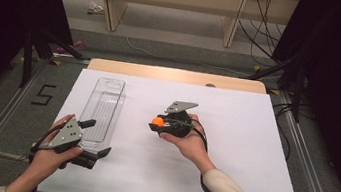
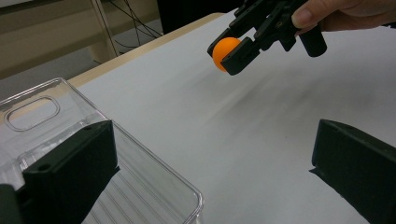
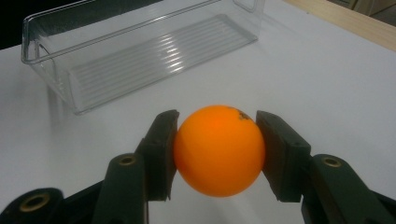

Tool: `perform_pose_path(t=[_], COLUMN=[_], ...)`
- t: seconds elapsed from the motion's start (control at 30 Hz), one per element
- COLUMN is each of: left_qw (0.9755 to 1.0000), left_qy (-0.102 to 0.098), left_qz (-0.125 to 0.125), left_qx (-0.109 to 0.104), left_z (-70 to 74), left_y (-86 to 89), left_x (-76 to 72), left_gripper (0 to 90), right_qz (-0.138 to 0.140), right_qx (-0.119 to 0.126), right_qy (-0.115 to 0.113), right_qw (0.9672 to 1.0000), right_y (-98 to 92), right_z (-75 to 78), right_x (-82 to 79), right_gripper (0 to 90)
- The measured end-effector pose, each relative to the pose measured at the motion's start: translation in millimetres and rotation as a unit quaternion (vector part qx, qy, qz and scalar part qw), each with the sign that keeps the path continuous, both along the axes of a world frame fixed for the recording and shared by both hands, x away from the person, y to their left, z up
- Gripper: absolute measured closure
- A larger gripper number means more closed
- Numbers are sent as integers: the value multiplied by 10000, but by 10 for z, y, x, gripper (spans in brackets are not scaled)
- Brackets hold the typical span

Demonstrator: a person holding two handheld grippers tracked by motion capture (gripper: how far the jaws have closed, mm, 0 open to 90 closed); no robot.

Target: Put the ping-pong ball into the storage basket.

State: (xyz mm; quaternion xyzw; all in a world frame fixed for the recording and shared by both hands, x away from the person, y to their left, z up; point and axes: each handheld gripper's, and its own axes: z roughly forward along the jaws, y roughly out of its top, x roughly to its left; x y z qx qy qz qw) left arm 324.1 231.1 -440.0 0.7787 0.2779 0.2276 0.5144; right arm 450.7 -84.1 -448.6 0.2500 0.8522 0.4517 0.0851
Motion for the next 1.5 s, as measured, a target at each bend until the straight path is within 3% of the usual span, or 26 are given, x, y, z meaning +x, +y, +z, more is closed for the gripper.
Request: perform_pose_path(t=[1.5], left_qw=[10000], left_qy=[8], left_qz=[9], left_qx=[-25], left_z=[1], left_y=[3], left_x=[-4], left_gripper=[0], right_qz=[3], right_qx=[72], right_qy=[-67], right_qw=[10000], right_y=[154], right_z=[60], right_x=[84], right_gripper=[515])
